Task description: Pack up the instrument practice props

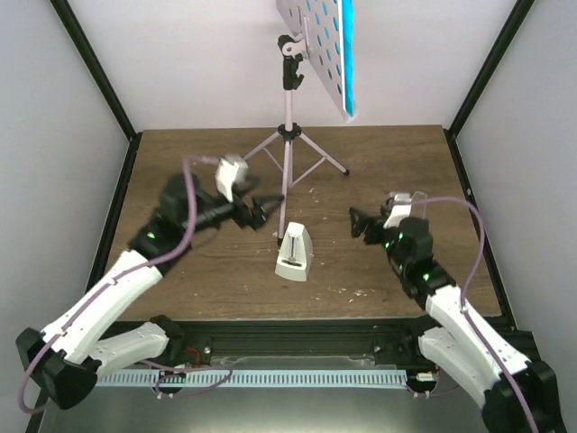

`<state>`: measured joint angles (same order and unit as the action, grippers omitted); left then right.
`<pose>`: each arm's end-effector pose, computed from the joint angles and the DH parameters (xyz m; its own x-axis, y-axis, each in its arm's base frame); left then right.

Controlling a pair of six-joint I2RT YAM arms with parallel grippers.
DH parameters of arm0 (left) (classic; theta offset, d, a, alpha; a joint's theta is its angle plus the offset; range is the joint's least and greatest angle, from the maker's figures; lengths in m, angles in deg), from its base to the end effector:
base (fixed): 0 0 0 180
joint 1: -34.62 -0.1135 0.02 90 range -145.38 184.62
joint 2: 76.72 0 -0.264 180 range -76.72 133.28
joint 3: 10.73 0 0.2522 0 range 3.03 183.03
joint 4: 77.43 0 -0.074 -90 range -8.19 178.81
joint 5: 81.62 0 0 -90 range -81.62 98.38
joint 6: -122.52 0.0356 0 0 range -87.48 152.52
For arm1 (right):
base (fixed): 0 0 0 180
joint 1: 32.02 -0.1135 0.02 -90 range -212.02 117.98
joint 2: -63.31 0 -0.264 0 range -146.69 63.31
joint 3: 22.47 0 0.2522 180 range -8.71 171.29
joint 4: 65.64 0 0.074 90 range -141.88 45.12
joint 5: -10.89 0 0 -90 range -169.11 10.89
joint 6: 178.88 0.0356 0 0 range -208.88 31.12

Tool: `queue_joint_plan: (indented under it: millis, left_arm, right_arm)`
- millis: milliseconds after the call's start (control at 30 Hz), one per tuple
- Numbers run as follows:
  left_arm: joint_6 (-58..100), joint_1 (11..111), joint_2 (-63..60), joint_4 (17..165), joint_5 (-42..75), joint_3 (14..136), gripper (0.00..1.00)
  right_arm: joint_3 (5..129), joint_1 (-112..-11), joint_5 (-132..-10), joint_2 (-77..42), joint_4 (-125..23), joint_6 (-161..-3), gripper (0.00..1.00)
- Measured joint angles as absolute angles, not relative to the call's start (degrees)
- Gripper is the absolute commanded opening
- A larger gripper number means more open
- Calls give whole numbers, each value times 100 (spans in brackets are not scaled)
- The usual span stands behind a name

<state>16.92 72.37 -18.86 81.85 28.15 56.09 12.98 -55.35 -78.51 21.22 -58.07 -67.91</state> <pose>0.1776 -0.1527 0.3544 -0.3806 -0.0254 -0.9244 0.7638 0.5550 -0.3297 0.1659 0.0720 0.2344 -0.3555 0.2364 -0.9043 -0.2978 0.8884 0.3493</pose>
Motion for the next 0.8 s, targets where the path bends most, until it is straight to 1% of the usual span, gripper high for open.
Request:
queue_joint_plan:
  millis: [133, 200, 267, 400, 467, 567, 667, 800]
  left_arm:
    - [1769, 6308, -1790, 7558, 3453, 7154, 100]
    - [1885, 5930, -1857, 7372, 3648, 7432, 100]
    - [1898, 5491, -1995, 7330, 3919, 7272, 100]
    - [1719, 4569, -2260, 7344, 4198, 6249, 100]
    - [1762, 4433, -2214, 7197, 4089, 5897, 100]
    - [1968, 4407, -2177, 6937, 3621, 5561, 99]
    - [2213, 4407, -2179, 6659, 3156, 5471, 96]
    - [2457, 4403, -2332, 6561, 2824, 5449, 96]
  right_arm:
    - [2011, -4152, -7445, 1259, -5582, -6555, 100]
    - [2140, -3549, -7244, 896, -5504, -6410, 100]
    - [2177, -3149, -7160, 616, -5412, -6299, 100]
    - [2306, -2666, -7119, 85, -5193, -6104, 100]
    - [2371, -2351, -6999, -140, -5191, -5967, 100]
    - [2546, -1947, -6931, -555, -5176, -5812, 100]
    - [2927, -1870, -7040, -1056, -5060, -5827, 100]
    - [3716, -1868, -7106, -1974, -4874, -6080, 100]
